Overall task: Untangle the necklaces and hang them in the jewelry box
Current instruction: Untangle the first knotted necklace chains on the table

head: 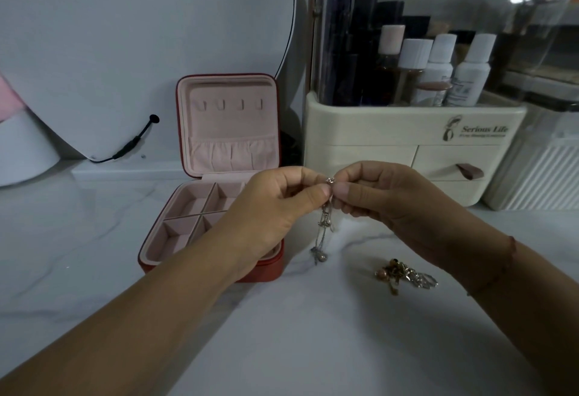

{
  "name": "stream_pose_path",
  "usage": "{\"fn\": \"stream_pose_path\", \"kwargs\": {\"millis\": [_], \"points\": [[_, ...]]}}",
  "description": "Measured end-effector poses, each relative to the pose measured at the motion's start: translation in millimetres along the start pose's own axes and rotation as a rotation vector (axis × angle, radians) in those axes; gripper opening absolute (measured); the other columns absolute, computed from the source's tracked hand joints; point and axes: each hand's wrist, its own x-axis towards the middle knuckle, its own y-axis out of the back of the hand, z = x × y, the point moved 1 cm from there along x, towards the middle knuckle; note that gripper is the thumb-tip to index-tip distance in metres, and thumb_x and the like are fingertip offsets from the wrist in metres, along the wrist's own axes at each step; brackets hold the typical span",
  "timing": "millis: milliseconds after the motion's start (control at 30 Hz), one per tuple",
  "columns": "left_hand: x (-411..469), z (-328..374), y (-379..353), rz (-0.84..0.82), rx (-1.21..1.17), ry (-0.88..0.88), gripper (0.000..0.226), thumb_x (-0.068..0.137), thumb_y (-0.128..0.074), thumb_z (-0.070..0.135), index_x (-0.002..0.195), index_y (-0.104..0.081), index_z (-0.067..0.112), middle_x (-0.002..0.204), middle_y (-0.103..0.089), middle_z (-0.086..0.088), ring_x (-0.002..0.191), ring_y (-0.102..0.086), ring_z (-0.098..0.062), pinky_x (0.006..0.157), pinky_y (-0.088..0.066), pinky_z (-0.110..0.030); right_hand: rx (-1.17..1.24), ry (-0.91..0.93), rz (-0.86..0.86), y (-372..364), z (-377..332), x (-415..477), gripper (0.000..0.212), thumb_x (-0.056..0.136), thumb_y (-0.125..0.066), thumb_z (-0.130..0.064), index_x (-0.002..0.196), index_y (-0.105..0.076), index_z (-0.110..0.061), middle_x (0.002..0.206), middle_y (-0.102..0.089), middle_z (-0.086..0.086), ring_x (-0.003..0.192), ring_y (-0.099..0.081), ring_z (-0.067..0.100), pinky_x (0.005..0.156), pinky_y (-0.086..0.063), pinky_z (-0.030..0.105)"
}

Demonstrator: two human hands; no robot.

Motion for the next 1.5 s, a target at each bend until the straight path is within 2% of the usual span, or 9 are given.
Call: {"fn": "stream_pose_path", "kwargs": {"millis": [100,400,633,767,833,1067,1233,1367,1500], "points": [[0.0,-0.3,2.3,0.042,0.042,-0.004,0.008,0.082,-0.067,0.014,0.087,-0.072,0.017,0.083,-0.074,0.000,0.080,-0.067,-0.005,0.077,-0.050,-0.014,-0.036,0.010,0.014,0.6,-0.3,-0.9,0.026,0.070,-0.069,-0.028,0.088,-0.069,-0.009,0.076,-0.069,0.001,0.072,-0.057,0.010,0.075,-0.042,0.029],[-1.4,2.0,2.9,0.062,0.195,-0.054,0.003,0.079,-0.070,0.016,0.081,-0.072,0.018,0.075,-0.072,0.005,0.070,-0.063,0.004,0.067,-0.044,-0.006,-0.163,-0.013,0.072,2.4,-0.4,-2.3,0.028,0.061,-0.072,-0.037,0.076,-0.073,-0.014,0.064,-0.063,-0.001,0.063,-0.053,0.007,0.068,-0.045,0.024],[0.4,1.1,4.1,0.068,0.148,0.006,0.013,0.069,-0.069,0.035,0.077,-0.072,0.025,0.077,-0.073,0.009,0.075,-0.065,0.001,0.074,-0.047,-0.011,-0.162,-0.007,0.072,2.6,-1.4,-1.6,0.011,0.082,-0.067,-0.017,0.072,-0.070,-0.015,0.061,-0.061,-0.003,0.061,-0.053,0.006,0.066,-0.044,0.021],[0.2,1.8,3.4,0.064,0.167,0.118,0.008,0.079,-0.069,0.024,0.073,-0.072,0.020,0.068,-0.069,0.014,0.069,-0.060,0.003,0.071,-0.044,-0.007,-0.022,-0.021,0.059,2.8,0.4,-0.7,0.018,0.086,-0.061,-0.016,0.079,-0.065,0.000,0.077,-0.058,0.011,0.075,-0.053,0.017,0.077,-0.046,0.029],[0.0,2.8,3.8,0.057,0.164,0.127,0.011,0.079,-0.067,0.022,0.070,-0.071,0.020,0.065,-0.065,0.013,0.068,-0.056,0.000,0.070,-0.043,-0.011,0.079,-0.038,0.021,2.1,1.9,0.0,0.027,0.078,-0.058,-0.019,0.085,-0.064,0.006,0.084,-0.058,0.015,0.080,-0.056,0.020,0.076,-0.052,0.024],[0.3,4.5,3.9,0.059,0.162,0.147,0.012,0.080,-0.066,0.018,0.069,-0.070,0.020,0.059,-0.063,0.016,0.061,-0.055,0.006,0.070,-0.040,-0.016,0.366,-0.029,0.018,-4.5,2.6,1.9,0.017,0.086,-0.054,-0.001,0.070,-0.060,-0.004,0.078,-0.064,0.013,0.072,-0.063,0.015,0.071,-0.055,0.023],[1.7,0.2,6.4,0.091,0.163,0.138,0.013,0.083,-0.065,0.024,0.075,-0.072,0.017,0.062,-0.063,0.013,0.063,-0.055,0.002,0.068,-0.042,-0.015,0.303,-0.050,0.033,-5.5,1.1,0.7,0.014,0.092,-0.046,-0.003,0.080,-0.054,-0.004,0.058,-0.053,-0.003,0.045,-0.038,0.005,0.050,-0.038,0.017],[3.8,-0.4,9.0,0.047,-0.138,0.159,0.014,0.075,-0.067,0.028,0.073,-0.075,0.016,0.074,-0.069,0.000,0.073,-0.062,-0.008,0.071,-0.051,-0.018,0.101,-0.051,0.026,-3.7,-1.0,-2.5,0.014,0.092,-0.049,-0.010,0.079,-0.053,-0.007,0.068,-0.044,0.013,0.042,-0.020,0.008,0.045,-0.023,0.020],[7.0,1.2,9.7,0.035,-0.336,0.248,0.021,0.064,-0.066,0.036,0.059,-0.074,0.018,0.068,-0.069,0.001,0.065,-0.064,-0.009,0.064,-0.052,-0.021,-0.029,-0.073,0.000,-2.2,-1.9,-3.7,0.013,0.091,-0.055,-0.016,0.086,-0.055,-0.003,0.046,-0.037,-0.006,0.043,-0.020,0.009,0.041,-0.018,0.021]]}}
